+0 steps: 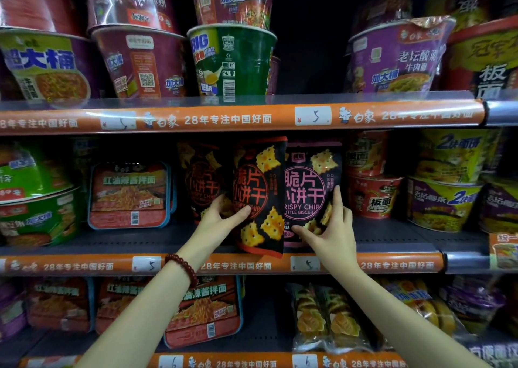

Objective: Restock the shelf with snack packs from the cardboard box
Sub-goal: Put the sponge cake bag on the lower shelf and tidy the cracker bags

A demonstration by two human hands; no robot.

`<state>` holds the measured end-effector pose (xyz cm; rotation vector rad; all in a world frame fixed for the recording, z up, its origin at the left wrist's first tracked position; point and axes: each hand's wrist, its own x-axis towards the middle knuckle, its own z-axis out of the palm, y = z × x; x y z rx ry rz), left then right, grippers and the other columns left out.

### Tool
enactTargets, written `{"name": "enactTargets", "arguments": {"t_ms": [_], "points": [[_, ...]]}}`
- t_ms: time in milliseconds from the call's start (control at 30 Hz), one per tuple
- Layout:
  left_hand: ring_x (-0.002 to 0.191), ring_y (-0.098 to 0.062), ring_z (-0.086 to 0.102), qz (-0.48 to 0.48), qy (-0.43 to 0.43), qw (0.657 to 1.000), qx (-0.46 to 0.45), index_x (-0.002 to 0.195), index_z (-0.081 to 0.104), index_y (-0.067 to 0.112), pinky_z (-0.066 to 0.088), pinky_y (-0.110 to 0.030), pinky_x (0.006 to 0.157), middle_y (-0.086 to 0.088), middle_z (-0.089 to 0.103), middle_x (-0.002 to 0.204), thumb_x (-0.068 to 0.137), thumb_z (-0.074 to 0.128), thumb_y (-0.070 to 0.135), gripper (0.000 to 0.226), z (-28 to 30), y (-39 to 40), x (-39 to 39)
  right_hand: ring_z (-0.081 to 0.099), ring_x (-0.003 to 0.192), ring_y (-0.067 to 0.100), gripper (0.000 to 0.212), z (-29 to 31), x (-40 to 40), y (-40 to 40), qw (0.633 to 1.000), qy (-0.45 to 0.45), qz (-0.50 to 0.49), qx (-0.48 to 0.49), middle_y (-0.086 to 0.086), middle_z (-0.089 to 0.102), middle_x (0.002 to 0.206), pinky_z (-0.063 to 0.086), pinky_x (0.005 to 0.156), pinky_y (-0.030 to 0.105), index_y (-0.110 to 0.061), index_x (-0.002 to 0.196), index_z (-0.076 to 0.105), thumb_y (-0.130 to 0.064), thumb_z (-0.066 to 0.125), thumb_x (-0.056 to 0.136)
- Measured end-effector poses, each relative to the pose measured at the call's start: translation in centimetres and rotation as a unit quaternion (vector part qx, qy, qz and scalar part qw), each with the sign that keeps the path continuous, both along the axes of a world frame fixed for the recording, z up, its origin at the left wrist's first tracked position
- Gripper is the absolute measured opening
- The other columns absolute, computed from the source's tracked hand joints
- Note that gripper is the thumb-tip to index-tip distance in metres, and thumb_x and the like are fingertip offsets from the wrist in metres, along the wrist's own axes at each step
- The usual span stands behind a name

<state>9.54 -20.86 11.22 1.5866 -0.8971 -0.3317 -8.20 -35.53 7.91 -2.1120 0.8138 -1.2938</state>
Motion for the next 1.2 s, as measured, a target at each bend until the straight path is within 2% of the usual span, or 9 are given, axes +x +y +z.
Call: {"name": "enactTargets", "arguments": {"t_ms": [167, 300, 433, 600, 667, 767, 900, 1067, 1200], "points": [[0.13, -0.019, 0.044, -0.031, 0.027, 0.999, 0.014, 0.146, 0.029, 0.024, 0.036, -0.04, 0.11, 0.0, 0.045, 0.144, 0.046, 0.073, 0.071, 0.119, 0.4, -0.1, 0.7, 0.043, 0.127, 0.025, 0.118, 0.1, -0.1, 0.1, 1.0, -0.008, 0.008, 0.004, 0.007, 0.029, 0.145, 0.041, 0.084, 0.028, -0.032, 0.151, -0.002, -0.045, 0.081, 0.067], [0.13, -0.02, 0.043, -0.042, 0.044, 0.998, 0.007, 0.145, 0.031, 0.023, 0.035, -0.037, 0.1, 0.0, 0.045, 0.143, 0.066, 0.075, 0.055, 0.096, 0.2, -0.5, 0.9, 0.041, 0.128, 0.025, 0.119, 0.2, -0.2, 0.2, 1.0, -0.008, 0.014, 0.007, 0.009, 0.028, 0.146, 0.038, 0.086, 0.027, -0.03, 0.151, -0.002, -0.043, 0.082, 0.067], [0.132, -0.02, 0.041, -0.062, 0.046, 0.997, 0.01, 0.145, 0.031, 0.026, 0.033, -0.04, 0.105, 0.0, 0.043, 0.146, 0.057, 0.078, 0.064, 0.107, 0.3, -0.3, 1.0, 0.038, 0.129, 0.024, 0.119, 0.5, -0.3, -0.2, 0.999, -0.018, 0.028, 0.021, 0.009, 0.027, 0.145, 0.03, 0.092, 0.024, -0.027, 0.152, 0.002, -0.038, 0.083, 0.066], [0.128, -0.022, 0.047, -0.064, 0.046, 0.997, 0.003, 0.143, 0.034, 0.024, 0.035, -0.038, 0.1, -0.002, 0.05, 0.14, 0.069, 0.073, 0.046, 0.087, 0.2, -0.5, 1.2, 0.036, 0.13, 0.024, 0.119, 0.6, -0.9, -0.5, 0.999, -0.023, 0.032, 0.025, 0.01, 0.027, 0.145, 0.027, 0.094, 0.023, -0.026, 0.152, 0.003, -0.034, 0.084, 0.066], [0.123, -0.021, 0.051, -0.06, 0.05, 0.997, 0.01, 0.139, 0.04, 0.025, 0.038, -0.039, 0.1, -0.002, 0.055, 0.135, 0.063, 0.075, 0.05, 0.087, 0.1, -0.5, 1.2, 0.036, 0.13, 0.024, 0.119, 0.7, -1.2, -0.6, 0.999, -0.023, 0.031, 0.024, 0.01, 0.028, 0.144, 0.027, 0.094, 0.022, -0.026, 0.152, 0.003, -0.032, 0.084, 0.066], [0.108, -0.014, 0.059, -0.078, 0.072, 0.994, 0.021, 0.123, 0.05, 0.029, 0.038, -0.047, 0.106, 0.003, 0.062, 0.121, 0.071, 0.078, 0.039, 0.06, 0.2, -0.4, 1.3, 0.036, 0.131, 0.022, 0.118, 0.7, -1.4, -0.8, 0.999, -0.023, 0.034, 0.027, 0.009, 0.029, 0.145, 0.027, 0.095, 0.022, -0.026, 0.152, 0.004, -0.03, 0.085, 0.066], [0.11, -0.018, 0.054, -0.09, 0.13, 0.987, 0.003, 0.117, 0.043, 0.026, 0.03, -0.048, 0.106, 0.001, 0.058, 0.117, 0.077, 0.077, 0.024, 0.053, 0.0, -0.2, 1.8, 0.037, 0.13, 0.023, 0.118, 0.7, -1.4, -0.7, 0.999, -0.023, 0.033, 0.027, 0.008, 0.029, 0.145, 0.028, 0.094, 0.022, -0.027, 0.152, 0.003, -0.03, 0.085, 0.066], [0.114, -0.02, 0.056, -0.116, 0.159, 0.98, -0.027, 0.121, 0.045, 0.022, 0.044, -0.042, 0.097, -0.005, 0.06, 0.123, 0.036, 0.094, 0.035, 0.099, 0.1, 0.1, 2.4, 0.038, 0.129, 0.023, 0.117, 0.6, -1.3, -0.8, 0.999, -0.026, 0.032, 0.023, 0.008, 0.03, 0.143, 0.03, 0.094, 0.023, -0.028, 0.152, 0.004, -0.03, 0.085, 0.067], [0.12, -0.023, 0.053, -0.129, 0.162, 0.977, -0.049, 0.118, 0.047, 0.027, 0.046, -0.039, 0.095, 0.0, 0.061, 0.116, 0.065, 0.084, 0.011, 0.066, 0.2, 0.0, 2.6, 0.037, 0.13, 0.024, 0.117, 0.7, -1.3, -0.7, 0.999, -0.024, 0.033, 0.023, 0.009, 0.029, 0.145, 0.03, 0.093, 0.024, -0.027, 0.152, 0.004, -0.03, 0.084, 0.067]]}}
